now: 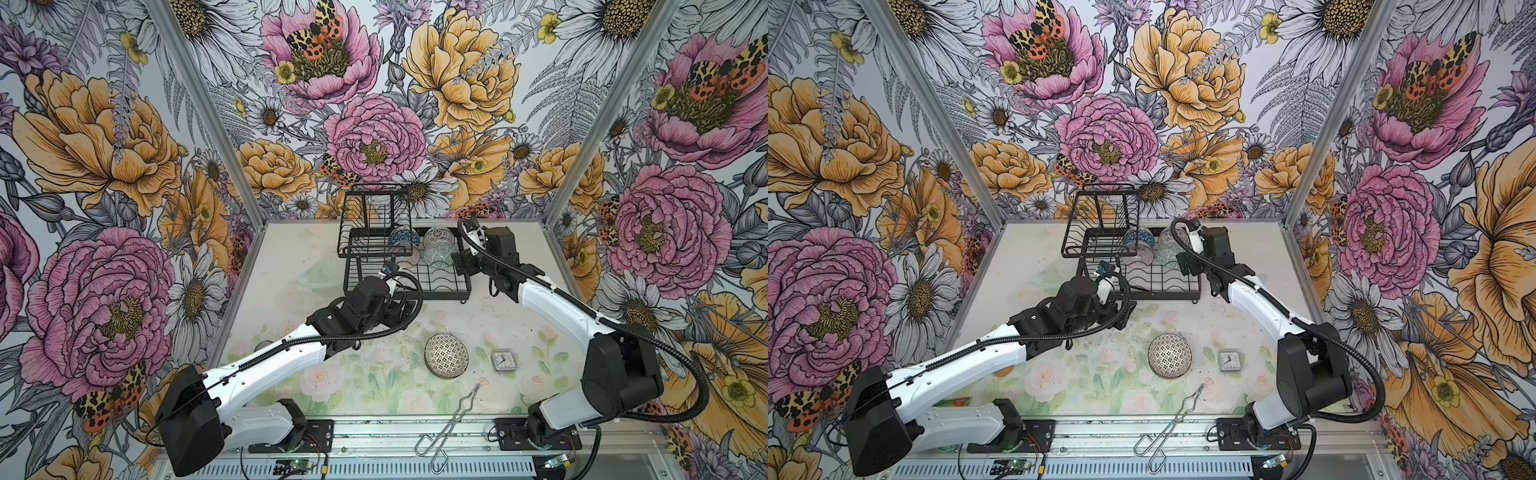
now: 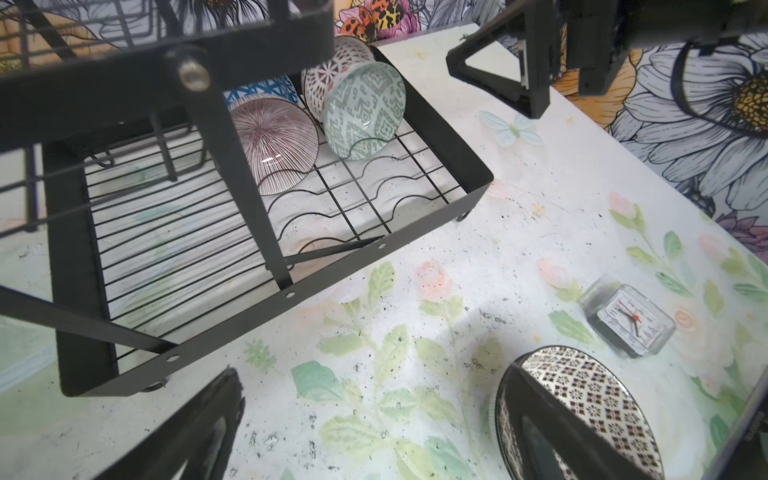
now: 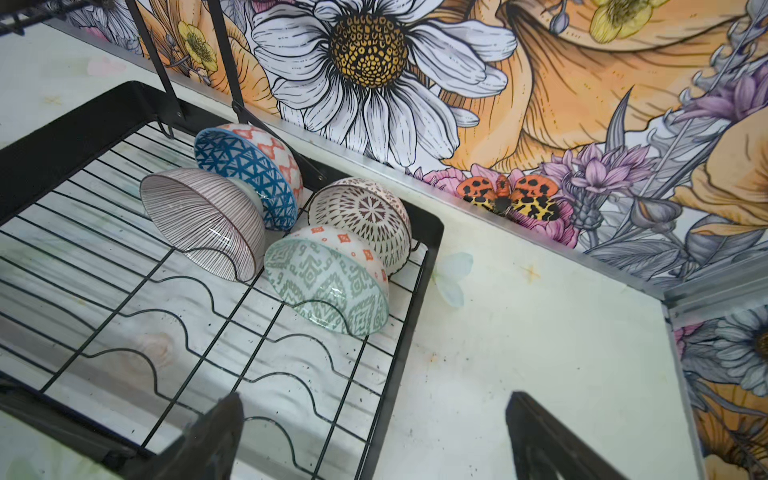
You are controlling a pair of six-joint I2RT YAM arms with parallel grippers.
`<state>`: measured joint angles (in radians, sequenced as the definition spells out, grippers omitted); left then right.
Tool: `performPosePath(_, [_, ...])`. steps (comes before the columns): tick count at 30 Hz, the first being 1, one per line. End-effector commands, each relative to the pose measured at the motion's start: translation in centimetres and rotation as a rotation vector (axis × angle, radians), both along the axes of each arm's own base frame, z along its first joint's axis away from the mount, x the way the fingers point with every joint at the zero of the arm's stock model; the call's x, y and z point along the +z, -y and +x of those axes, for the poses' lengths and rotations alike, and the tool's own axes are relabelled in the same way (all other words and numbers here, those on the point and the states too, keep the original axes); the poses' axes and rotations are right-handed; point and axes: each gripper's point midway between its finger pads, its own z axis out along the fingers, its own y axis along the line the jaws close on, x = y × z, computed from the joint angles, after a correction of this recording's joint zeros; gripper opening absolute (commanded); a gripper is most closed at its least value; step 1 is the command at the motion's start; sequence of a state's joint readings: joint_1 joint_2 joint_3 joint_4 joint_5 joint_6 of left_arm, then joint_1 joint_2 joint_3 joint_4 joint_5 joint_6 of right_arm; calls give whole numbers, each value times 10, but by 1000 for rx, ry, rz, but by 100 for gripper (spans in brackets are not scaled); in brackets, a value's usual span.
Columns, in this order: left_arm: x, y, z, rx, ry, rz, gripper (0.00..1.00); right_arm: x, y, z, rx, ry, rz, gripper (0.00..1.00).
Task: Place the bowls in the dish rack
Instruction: 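Withdraw the right gripper while the left gripper reaches to the brown-patterned bowl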
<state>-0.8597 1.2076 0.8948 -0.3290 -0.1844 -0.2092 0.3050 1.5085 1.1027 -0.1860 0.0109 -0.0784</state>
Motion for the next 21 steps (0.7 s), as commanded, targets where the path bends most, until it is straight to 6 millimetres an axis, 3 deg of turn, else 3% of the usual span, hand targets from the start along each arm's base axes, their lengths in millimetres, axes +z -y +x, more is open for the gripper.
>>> performPosePath(1, [-20, 7, -18, -30, -81, -1, 99, 13, -12, -7, 18, -52, 118, 99])
performPosePath(11, [-62, 58, -54, -169, -235, 42, 98, -6, -9, -5, -21, -119, 126, 99])
performPosePath(16, [-77, 74, -69, -209, -300, 78, 90, -11, -7, -7, -26, -130, 121, 99])
performPosePath(21, [-88, 74, -71, -166, -365, 135, 78, -14, -6, -7, -28, -136, 118, 99])
